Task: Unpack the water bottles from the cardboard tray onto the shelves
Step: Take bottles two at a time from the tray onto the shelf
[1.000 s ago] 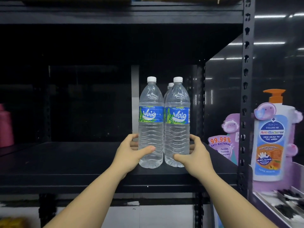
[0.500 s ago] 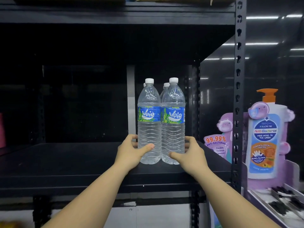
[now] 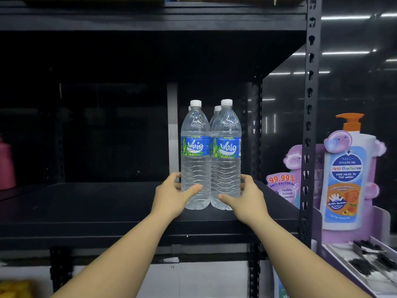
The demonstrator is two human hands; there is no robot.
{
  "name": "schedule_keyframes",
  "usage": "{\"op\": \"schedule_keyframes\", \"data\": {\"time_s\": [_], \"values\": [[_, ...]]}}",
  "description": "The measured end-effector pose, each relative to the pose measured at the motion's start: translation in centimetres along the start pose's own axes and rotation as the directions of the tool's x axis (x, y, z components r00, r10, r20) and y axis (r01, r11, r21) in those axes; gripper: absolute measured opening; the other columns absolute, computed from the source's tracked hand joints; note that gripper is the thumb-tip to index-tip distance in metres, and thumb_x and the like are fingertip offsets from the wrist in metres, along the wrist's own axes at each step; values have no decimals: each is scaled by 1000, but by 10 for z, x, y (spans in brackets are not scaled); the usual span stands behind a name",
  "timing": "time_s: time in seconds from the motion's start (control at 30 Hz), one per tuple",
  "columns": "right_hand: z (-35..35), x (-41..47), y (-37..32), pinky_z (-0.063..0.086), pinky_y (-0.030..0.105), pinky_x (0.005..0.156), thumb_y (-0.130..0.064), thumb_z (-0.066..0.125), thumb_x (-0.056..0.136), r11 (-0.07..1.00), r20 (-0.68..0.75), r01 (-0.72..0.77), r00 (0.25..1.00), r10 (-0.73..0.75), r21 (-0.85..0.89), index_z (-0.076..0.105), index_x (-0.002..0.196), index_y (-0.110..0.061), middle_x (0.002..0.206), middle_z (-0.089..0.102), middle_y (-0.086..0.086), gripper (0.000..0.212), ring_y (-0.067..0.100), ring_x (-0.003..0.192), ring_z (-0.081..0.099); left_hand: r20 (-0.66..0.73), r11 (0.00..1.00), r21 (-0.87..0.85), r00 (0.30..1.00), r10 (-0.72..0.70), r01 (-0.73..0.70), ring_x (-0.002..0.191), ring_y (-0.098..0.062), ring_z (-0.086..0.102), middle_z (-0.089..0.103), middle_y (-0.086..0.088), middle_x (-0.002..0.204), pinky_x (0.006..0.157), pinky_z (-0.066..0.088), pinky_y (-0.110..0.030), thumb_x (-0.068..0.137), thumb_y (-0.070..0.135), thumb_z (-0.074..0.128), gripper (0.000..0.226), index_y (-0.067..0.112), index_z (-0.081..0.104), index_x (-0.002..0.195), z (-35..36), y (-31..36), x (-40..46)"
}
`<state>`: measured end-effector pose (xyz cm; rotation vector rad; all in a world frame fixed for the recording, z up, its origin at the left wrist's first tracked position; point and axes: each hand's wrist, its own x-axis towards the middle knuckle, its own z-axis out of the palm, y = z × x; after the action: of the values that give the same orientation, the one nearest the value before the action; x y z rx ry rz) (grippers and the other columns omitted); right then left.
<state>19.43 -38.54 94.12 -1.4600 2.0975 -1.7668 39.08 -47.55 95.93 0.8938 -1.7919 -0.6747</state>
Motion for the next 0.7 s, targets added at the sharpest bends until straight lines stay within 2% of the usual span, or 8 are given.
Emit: {"op": "schedule_keyframes", "data": {"time_s": [0.1,0.17,0.23,0.33,0.43,0.53,0.6,0.7], "values": [[-1,-1,-5,55,43,97,-31,96,69,1000,-14,-18,1000,18,-10,50,129,-28,124,65,-2,75,18,111,66,6,1000,27,1000,8,-8,90,6,64,72,15,101,68,41,-8,83,49,83,49,36,66,126,-2,4,-4],[-3,-1,-9,55,42,97,-31,97,68,999,-5,-29,1000,28,-30,49,126,-27,123,65,0,75,20,111,66,28,996,83,999,18,-20,97,2,66,73,14,107,75,45,-11,87,50,79,45,39,66,129,-4,8,-8],[-8,-5,-14,54,40,98,-32,97,67,999,34,-34,999,36,-41,48,134,-23,129,65,3,83,21,115,65,35,991,133,999,16,-21,110,-10,66,70,7,118,93,51,-23,90,48,77,55,33,59,140,-5,12,-15],[-21,-24,-19,48,40,109,-40,95,69,999,21,10,1000,-9,-45,37,155,-17,149,54,5,106,23,134,54,-33,974,227,999,19,-11,135,-21,51,51,-4,144,105,40,-31,90,50,76,81,17,39,153,-5,14,-34],[-41,-59,-16,41,34,112,-43,85,81,988,-59,153,986,-154,-24,40,154,-21,149,51,-4,89,15,139,47,-105,948,292,981,164,-127,136,-16,42,47,3,142,103,34,-25,90,45,76,72,21,44,149,-1,16,-69],[-60,-98,2,42,26,106,-37,79,88,966,-29,257,966,-257,-9,55,141,-26,131,55,-19,59,2,123,51,-123,897,358,939,322,-260,126,-11,45,52,10,132,97,37,-22,92,41,74,56,21,54,140,5,15,-116],[-69,-124,23,43,24,104,-36,77,91,967,39,252,967,-250,-32,58,138,-27,132,57,-18,52,2,122,52,-70,875,388,937,341,-289,120,-8,47,54,13,128,95,43,-25,93,41,70,52,24,57,140,13,8,-149],[-74,-162,65,45,30,108,-42,74,91,970,156,221,967,-204,-102,57,142,-26,139,59,-12,55,8,130,54,39,880,417,971,234,-229,122,-8,50,55,14,130,100,47,-31,95,45,67,57,27,53,146,31,-14,-199]]}}
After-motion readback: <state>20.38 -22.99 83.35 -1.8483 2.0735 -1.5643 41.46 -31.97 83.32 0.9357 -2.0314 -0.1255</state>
